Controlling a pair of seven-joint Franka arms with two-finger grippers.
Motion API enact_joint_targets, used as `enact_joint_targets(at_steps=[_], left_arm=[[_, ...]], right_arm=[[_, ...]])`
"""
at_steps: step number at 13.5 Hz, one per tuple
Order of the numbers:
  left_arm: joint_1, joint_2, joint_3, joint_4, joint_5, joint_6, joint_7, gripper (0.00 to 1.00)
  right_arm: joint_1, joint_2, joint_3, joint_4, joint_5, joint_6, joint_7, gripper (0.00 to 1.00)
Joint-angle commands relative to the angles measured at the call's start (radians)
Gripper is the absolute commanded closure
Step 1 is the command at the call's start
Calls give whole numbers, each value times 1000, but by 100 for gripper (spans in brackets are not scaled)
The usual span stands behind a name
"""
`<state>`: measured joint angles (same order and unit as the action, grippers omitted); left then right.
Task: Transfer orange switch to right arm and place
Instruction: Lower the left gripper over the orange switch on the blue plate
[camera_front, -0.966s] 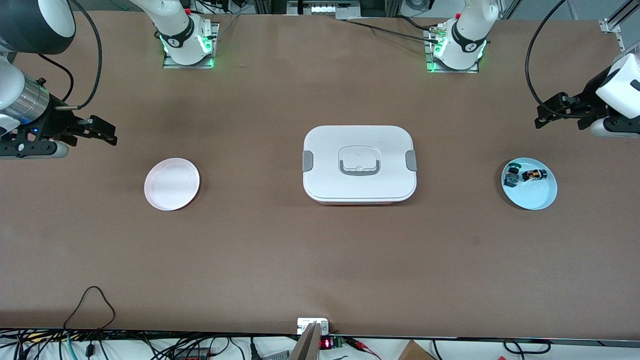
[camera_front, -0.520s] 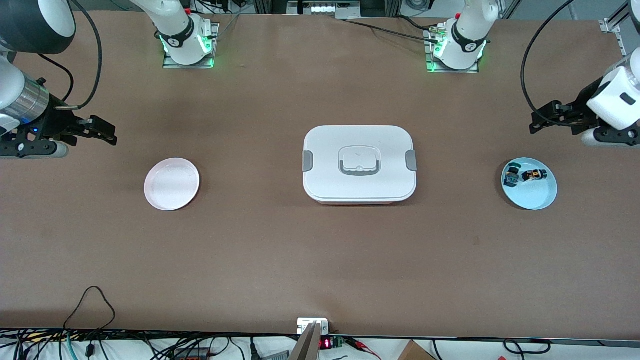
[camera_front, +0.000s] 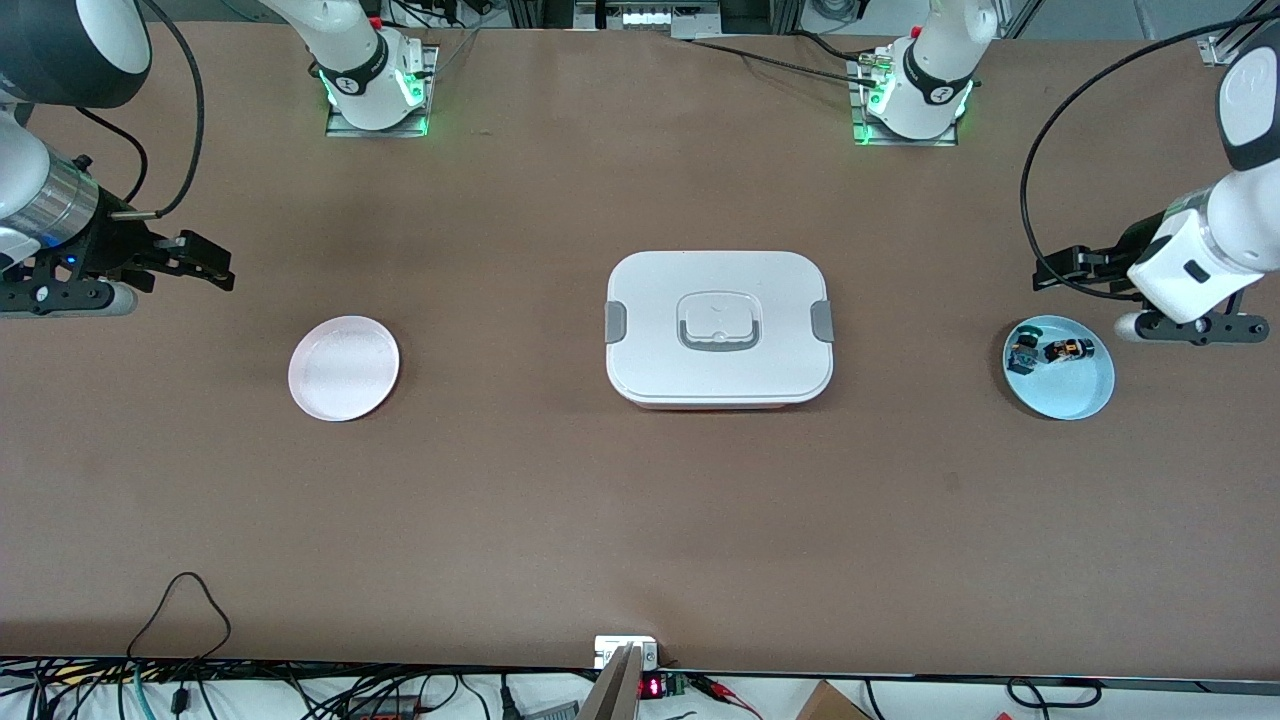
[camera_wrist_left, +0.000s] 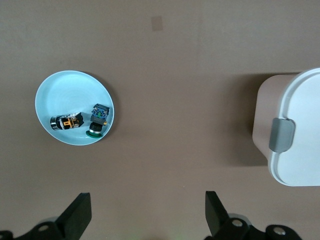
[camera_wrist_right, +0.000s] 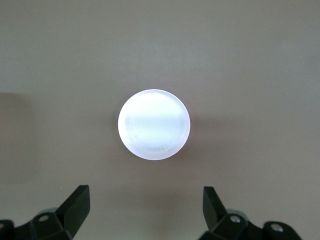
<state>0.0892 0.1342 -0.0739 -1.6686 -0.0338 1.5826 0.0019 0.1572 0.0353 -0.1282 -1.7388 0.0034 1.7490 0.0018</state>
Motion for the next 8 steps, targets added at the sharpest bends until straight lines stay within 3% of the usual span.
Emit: enact_joint_targets(at_steps=[1,8], left_arm=[[24,41,-1,29,18,-13,1,0],[107,165,-1,24,20,46,3,0]], right_arm=[[-1,-25,2,-21,15,3,10,0],[-1,-25,2,-21,15,4,10,0]])
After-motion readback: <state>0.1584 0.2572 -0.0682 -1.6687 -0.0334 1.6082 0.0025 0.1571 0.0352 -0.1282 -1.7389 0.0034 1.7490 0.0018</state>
